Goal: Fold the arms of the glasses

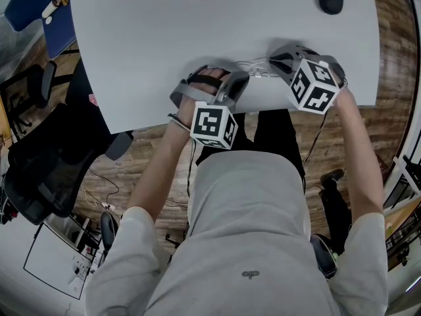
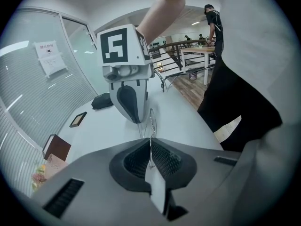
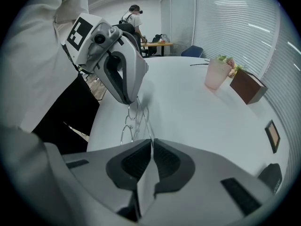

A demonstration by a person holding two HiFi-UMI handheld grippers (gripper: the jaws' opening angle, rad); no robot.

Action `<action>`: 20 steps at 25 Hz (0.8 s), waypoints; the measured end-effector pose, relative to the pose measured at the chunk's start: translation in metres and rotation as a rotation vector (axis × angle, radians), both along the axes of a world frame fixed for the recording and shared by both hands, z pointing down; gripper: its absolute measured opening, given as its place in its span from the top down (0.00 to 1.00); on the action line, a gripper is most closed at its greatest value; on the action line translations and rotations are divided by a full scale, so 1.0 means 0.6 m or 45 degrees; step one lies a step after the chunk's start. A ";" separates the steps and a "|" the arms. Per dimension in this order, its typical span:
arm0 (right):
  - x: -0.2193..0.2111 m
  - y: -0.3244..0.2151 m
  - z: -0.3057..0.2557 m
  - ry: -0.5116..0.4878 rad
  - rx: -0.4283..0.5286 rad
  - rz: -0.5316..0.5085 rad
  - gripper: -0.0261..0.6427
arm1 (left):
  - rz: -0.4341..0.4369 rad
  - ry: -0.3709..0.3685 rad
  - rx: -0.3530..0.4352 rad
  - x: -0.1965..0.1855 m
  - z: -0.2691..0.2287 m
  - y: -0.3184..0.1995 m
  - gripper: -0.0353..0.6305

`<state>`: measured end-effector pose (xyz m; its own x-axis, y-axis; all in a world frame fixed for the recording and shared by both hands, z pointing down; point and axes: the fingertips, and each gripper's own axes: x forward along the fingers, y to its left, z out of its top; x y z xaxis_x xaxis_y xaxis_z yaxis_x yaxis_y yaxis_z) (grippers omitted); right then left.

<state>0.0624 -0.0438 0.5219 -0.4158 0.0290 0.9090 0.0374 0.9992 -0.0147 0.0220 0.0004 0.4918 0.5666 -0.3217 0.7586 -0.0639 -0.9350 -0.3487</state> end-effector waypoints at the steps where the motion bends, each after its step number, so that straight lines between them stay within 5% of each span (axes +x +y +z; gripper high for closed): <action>1: 0.001 0.002 0.001 0.000 -0.007 0.001 0.92 | -0.004 0.000 0.002 0.000 0.000 -0.001 0.91; 20: 0.021 0.040 0.005 0.067 -0.165 -0.032 0.92 | 0.043 -0.027 -0.005 0.010 0.005 0.018 0.91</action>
